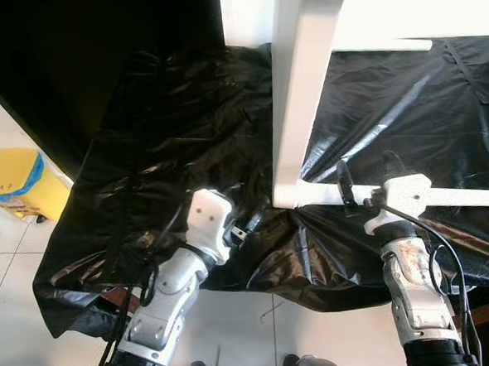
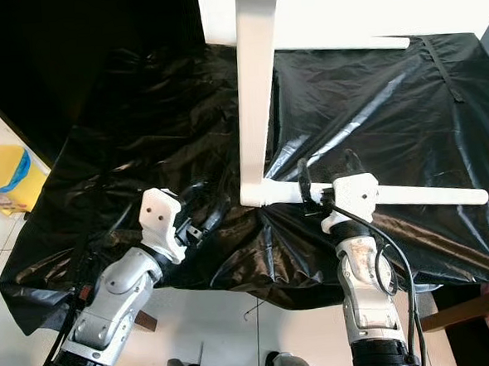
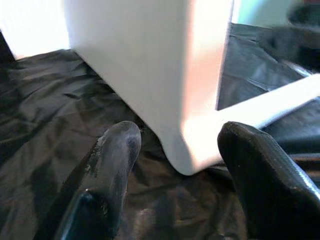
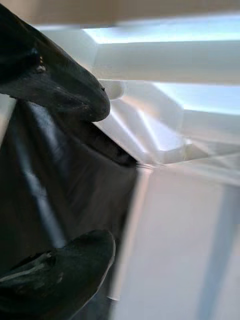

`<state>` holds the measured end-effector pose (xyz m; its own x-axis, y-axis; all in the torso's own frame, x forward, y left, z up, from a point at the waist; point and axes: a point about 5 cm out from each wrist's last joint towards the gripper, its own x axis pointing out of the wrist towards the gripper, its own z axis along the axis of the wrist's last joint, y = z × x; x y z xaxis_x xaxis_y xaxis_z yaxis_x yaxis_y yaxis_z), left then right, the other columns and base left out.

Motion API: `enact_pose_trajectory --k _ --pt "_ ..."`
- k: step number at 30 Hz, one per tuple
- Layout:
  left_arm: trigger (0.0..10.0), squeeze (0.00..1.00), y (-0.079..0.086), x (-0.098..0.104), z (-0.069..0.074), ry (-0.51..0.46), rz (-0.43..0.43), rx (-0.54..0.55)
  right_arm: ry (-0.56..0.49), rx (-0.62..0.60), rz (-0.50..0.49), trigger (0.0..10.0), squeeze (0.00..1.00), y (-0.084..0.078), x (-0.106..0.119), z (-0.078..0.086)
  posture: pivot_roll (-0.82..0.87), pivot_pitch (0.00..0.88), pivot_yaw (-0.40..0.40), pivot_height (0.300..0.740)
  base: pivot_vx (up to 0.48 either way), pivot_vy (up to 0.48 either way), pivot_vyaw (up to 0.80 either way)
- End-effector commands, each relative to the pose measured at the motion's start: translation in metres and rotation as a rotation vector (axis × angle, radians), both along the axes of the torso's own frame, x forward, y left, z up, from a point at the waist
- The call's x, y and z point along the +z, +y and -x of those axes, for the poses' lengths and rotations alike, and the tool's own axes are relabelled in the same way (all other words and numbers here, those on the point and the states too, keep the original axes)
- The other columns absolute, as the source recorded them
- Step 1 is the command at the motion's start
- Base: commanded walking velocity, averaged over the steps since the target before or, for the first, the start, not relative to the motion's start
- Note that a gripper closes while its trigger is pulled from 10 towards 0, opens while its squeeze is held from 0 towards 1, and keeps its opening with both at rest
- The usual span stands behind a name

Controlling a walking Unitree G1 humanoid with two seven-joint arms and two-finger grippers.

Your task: Building children table

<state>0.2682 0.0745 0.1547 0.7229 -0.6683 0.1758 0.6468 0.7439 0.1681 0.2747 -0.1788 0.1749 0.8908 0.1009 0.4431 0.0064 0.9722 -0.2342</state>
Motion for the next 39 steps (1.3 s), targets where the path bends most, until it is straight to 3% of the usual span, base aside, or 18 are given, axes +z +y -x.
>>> enact_pose_trajectory --k 1,2,4,5,9,11,14,20,34,39 --pt "10.0 0.0 -0.005 0.002 0.008 -0.025 -0.052 -0.162 -0.043 -0.037 0.035 3.9 0.0 -0.004 0.012 0.001 -0.07 0.148 0.041 0.74 0.0 0.0 0.0" --pt "10.0 0.0 -0.005 0.002 0.008 -0.026 -0.056 -0.169 -0.098 -0.086 0.073 5.0 0.0 -0.008 0.021 0.001 -0.07 0.148 0.051 0.74 0.0 0.0 0.0" --pt "10.0 0.0 -0.005 0.003 0.008 -0.025 -0.059 -0.173 -0.136 -0.123 0.102 5.0 0.0 -0.011 0.028 0.002 -0.07 0.148 0.051 0.74 0.0 0.0 0.0" --pt "10.0 0.0 -0.006 0.003 0.007 -0.027 -0.06 -0.179 -0.182 -0.18 0.131 10.0 0.0 -0.016 0.037 0.004 -0.08 0.146 0.052 0.74 0.0 0.0 0.0" --pt "10.0 0.0 -0.008 0.002 0.007 -0.026 -0.065 -0.192 -0.364 -0.393 0.243 10.0 0.0 -0.032 0.073 0.009 -0.08 0.143 0.062 0.74 0.0 0.0 0.0" --pt "10.0 0.0 -0.008 0.002 0.007 -0.026 -0.065 -0.192 -0.364 -0.393 0.243 10.0 0.0 -0.032 0.073 0.009 -0.08 0.143 0.062 0.74 0.0 0.0 0.0" --pt "10.0 0.0 -0.009 0.002 0.007 -0.021 -0.064 -0.202 -0.465 -0.529 0.312 10.0 0.0 -0.044 0.098 0.009 -0.1 0.142 0.083 0.74 0.0 0.0 0.0" --pt "10.0 0.0 -0.011 0.003 0.006 -0.025 -0.069 -0.214 -0.587 -0.707 0.418 10.0 0.0 -0.066 0.127 0.006 -0.09 0.14 0.083 0.74 0.0 0.0 0.0" --pt "10.0 0.0 -0.013 0.004 0.004 -0.031 -0.058 -0.206 -0.716 -0.803 0.551 10.0 0.0 -0.066 0.142 0.002 -0.09 0.131 0.072 0.74 0.0 0.0 0.0" --pt "10.0 0.0 -0.014 0.004 0.004 -0.034 -0.057 -0.208 -0.774 -0.825 0.567 10.0 0.0 -0.071 0.157 -0.002 -0.1 0.124 0.069 0.74 0.0 0.0 0.0"
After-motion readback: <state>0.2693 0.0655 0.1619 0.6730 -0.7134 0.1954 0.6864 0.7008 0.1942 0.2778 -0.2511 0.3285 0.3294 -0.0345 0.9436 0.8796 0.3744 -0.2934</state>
